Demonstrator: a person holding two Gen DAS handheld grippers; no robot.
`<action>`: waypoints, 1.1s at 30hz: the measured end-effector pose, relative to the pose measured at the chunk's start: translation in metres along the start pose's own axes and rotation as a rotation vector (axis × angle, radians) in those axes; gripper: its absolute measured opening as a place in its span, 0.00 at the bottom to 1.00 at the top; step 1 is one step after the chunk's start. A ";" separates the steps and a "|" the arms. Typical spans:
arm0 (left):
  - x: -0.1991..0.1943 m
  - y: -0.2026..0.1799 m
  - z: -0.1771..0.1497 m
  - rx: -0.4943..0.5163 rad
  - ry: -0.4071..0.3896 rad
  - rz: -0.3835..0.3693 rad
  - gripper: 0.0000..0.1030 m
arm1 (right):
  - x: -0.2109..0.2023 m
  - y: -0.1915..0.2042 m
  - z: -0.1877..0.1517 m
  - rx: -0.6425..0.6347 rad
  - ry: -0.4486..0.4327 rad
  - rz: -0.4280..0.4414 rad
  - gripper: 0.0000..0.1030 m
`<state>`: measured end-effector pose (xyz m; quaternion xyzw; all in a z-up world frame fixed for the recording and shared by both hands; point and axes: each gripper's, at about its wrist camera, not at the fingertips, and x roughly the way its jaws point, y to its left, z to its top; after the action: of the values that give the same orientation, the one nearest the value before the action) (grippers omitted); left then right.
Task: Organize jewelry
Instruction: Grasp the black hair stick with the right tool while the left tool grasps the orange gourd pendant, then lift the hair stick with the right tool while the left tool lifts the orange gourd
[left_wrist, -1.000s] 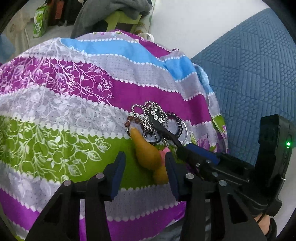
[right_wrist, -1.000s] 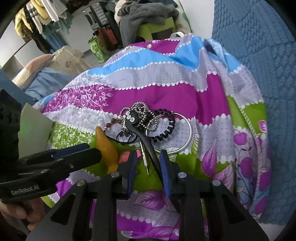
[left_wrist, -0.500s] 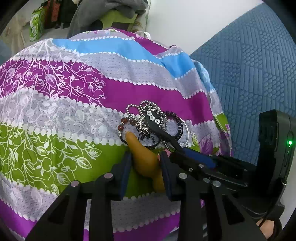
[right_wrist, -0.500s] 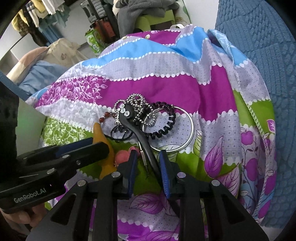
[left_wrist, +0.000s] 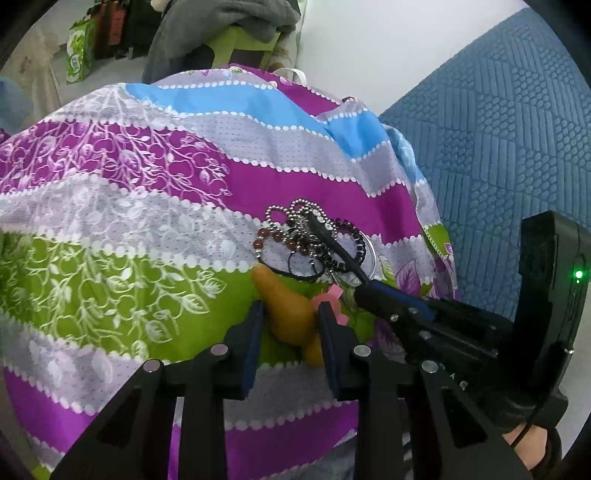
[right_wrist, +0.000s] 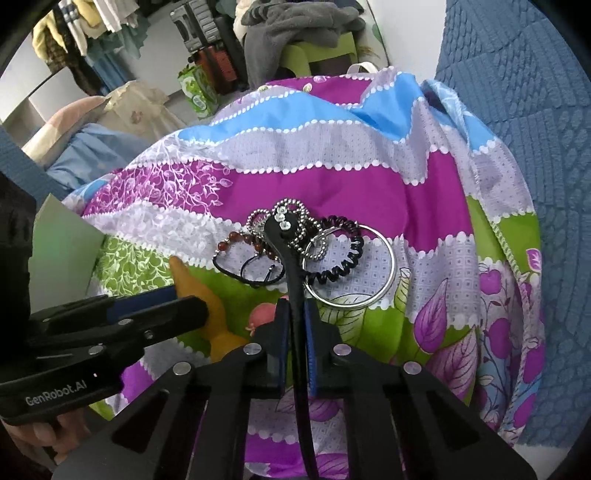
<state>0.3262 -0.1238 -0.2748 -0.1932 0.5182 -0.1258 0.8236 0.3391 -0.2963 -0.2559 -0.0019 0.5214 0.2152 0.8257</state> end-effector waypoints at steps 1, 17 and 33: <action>-0.003 0.001 -0.001 -0.001 0.000 -0.001 0.26 | -0.002 0.001 0.000 0.001 -0.006 0.001 0.06; -0.043 0.015 -0.016 0.000 -0.026 -0.015 0.00 | -0.020 0.037 -0.012 -0.014 -0.037 -0.022 0.06; -0.020 0.027 -0.014 -0.117 0.029 -0.023 0.33 | 0.000 0.041 -0.026 0.030 0.100 0.186 0.06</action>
<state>0.3052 -0.0938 -0.2762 -0.2452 0.5342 -0.1074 0.8018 0.3024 -0.2650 -0.2583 0.0484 0.5629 0.2828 0.7751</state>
